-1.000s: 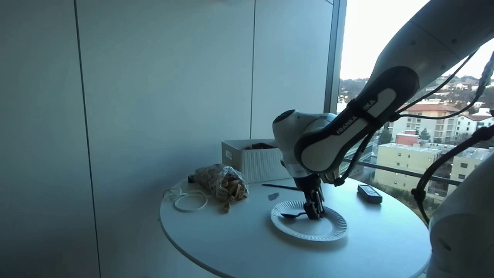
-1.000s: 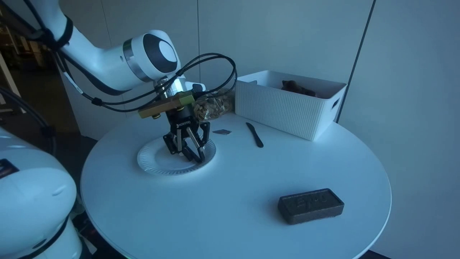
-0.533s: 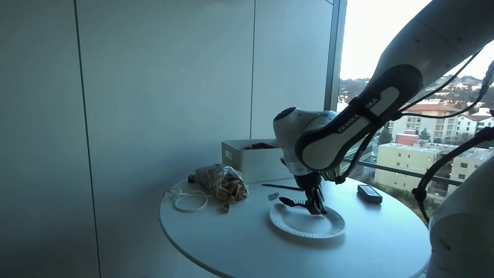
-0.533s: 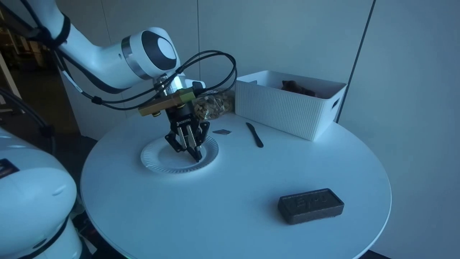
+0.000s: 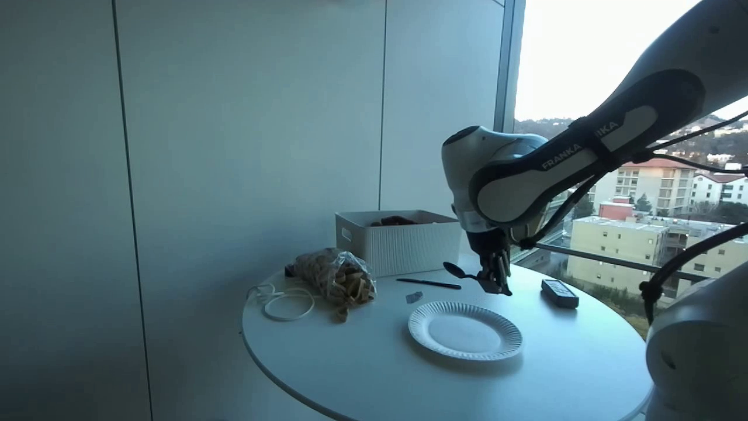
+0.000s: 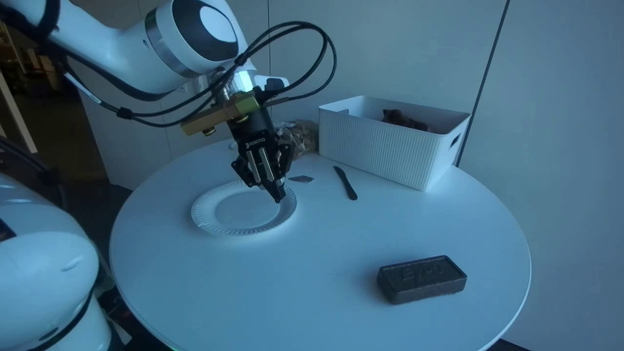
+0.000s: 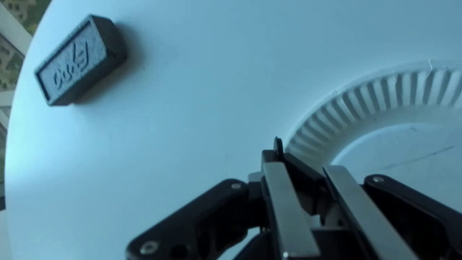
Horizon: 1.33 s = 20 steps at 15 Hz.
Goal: Take the spoon off of the plate and but the rubber bands on the plate
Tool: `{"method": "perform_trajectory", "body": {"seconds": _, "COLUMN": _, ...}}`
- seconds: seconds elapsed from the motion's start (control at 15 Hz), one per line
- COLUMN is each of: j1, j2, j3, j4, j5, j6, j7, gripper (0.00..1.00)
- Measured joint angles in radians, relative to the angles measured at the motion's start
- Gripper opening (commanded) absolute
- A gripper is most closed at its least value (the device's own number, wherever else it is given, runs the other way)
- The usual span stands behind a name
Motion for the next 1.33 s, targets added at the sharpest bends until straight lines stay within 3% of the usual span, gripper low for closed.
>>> {"method": "perform_trajectory", "body": {"seconds": 0.33, "j1": -0.096, "j2": 0.002, "j3": -0.065, "j4": -0.009, "j5": 0.001, "j6": -0.030, "j7": 0.094, "gripper": 0.06}}
{"method": "perform_trajectory", "body": {"seconds": 0.4, "j1": -0.109, "j2": 0.013, "j3": -0.071, "j4": -0.013, "j5": 0.001, "j6": -0.029, "j7": 0.114, "gripper": 0.30}}
{"method": "perform_trajectory", "body": {"seconds": 0.8, "j1": -0.129, "j2": 0.084, "j3": -0.082, "j4": -0.017, "j5": 0.003, "j6": -0.027, "j7": 0.166, "gripper": 0.69}}
{"method": "perform_trajectory", "body": {"seconds": 1.07, "j1": -0.130, "j2": 0.009, "j3": -0.073, "j4": -0.004, "j5": -0.014, "j6": -0.027, "j7": 0.167, "gripper": 0.98}}
{"method": "perform_trajectory", "body": {"seconds": 1.33, "j1": -0.095, "j2": -0.130, "j3": -0.055, "j4": -0.003, "j5": -0.026, "j6": -0.046, "j7": 0.016, "gripper": 1.00}}
